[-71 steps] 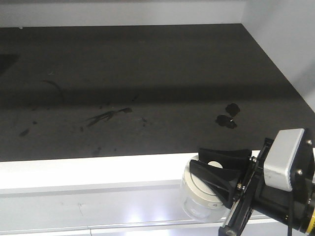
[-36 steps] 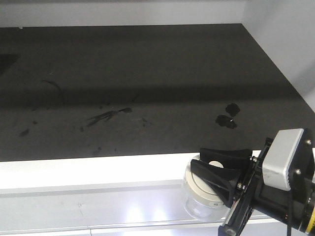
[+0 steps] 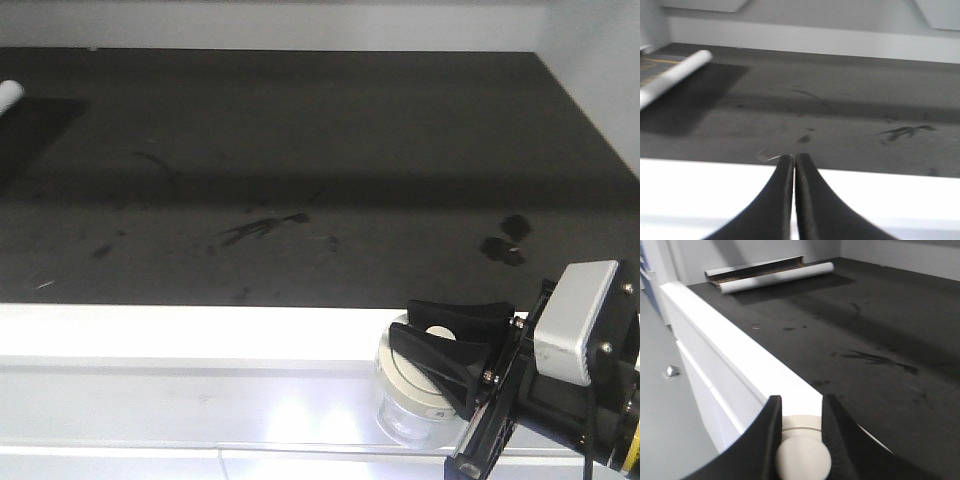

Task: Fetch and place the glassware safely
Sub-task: 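Hold the jar in the right gripper while the base drives to another bench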

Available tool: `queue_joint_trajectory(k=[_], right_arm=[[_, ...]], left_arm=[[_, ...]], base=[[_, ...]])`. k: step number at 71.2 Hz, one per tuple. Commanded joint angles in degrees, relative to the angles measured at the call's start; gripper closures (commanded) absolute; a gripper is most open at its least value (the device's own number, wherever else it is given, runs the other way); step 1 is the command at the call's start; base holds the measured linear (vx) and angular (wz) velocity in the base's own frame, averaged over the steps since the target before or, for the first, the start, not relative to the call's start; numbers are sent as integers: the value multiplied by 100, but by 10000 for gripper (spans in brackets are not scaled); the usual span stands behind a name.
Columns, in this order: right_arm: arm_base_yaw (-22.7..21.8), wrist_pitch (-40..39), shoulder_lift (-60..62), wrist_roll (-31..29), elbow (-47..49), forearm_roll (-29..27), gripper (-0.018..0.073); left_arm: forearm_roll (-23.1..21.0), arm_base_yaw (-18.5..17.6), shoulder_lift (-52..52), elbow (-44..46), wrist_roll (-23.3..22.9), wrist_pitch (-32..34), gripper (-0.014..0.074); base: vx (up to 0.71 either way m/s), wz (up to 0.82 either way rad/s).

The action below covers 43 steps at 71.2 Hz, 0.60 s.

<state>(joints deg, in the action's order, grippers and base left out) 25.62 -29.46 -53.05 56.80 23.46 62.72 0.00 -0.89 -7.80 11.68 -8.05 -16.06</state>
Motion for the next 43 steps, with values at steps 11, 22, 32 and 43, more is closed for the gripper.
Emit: queue_joint_trajectory(k=[11,22,32,43], right_arm=[[-9,-321,82,-41,182,-210,560],[-9,-321,82,-41,182,-210,560],[-9,-321,82,-41,182,-210,560],[-9,-321,82,-41,182,-210,560]], left_arm=[[-62,4,-63,152,-18,424,603],[-62,4,-63,152,-18,424,603],[-62,4,-63,152,-18,424,603],[-62,4,-63,152,-18,424,603]], base=[[-6,54],[-8,63],[-7,64],[-4,69]])
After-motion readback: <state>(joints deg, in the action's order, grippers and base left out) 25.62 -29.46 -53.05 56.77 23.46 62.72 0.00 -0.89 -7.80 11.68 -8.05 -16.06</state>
